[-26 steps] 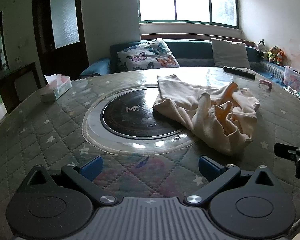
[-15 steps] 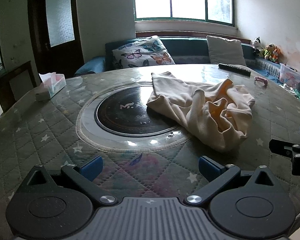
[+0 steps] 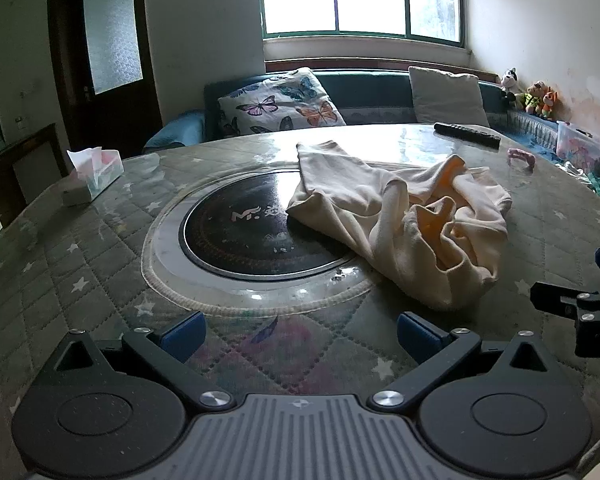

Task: Fold clothes
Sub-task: 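Reach both grippers toward the crumpled cream shirt on the table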

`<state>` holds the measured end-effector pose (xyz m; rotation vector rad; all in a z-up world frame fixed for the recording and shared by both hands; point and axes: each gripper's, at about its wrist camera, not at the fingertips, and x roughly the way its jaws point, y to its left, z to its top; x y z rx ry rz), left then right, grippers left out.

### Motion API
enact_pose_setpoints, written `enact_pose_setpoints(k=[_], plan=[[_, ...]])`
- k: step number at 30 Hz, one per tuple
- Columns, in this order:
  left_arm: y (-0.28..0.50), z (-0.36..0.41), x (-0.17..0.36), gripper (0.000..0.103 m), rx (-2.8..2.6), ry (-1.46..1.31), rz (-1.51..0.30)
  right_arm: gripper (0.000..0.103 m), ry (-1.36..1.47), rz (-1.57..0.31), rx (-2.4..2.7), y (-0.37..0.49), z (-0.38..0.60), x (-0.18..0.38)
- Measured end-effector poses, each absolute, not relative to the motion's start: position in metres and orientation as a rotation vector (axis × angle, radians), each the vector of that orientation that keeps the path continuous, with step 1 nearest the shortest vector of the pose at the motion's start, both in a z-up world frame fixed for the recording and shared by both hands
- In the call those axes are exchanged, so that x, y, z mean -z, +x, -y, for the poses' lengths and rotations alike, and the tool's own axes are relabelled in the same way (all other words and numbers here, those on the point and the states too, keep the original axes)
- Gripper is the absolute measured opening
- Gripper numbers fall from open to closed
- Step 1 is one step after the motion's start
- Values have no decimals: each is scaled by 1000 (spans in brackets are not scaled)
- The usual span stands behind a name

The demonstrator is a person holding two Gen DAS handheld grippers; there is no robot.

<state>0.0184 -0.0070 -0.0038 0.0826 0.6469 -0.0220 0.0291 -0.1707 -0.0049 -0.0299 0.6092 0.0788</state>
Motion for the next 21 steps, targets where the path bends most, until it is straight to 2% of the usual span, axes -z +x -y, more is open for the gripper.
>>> enact_pose_setpoints(k=[21], plan=[[84, 8, -17, 103, 53, 105, -634, 103, -24, -627, -88, 82, 179, -6]])
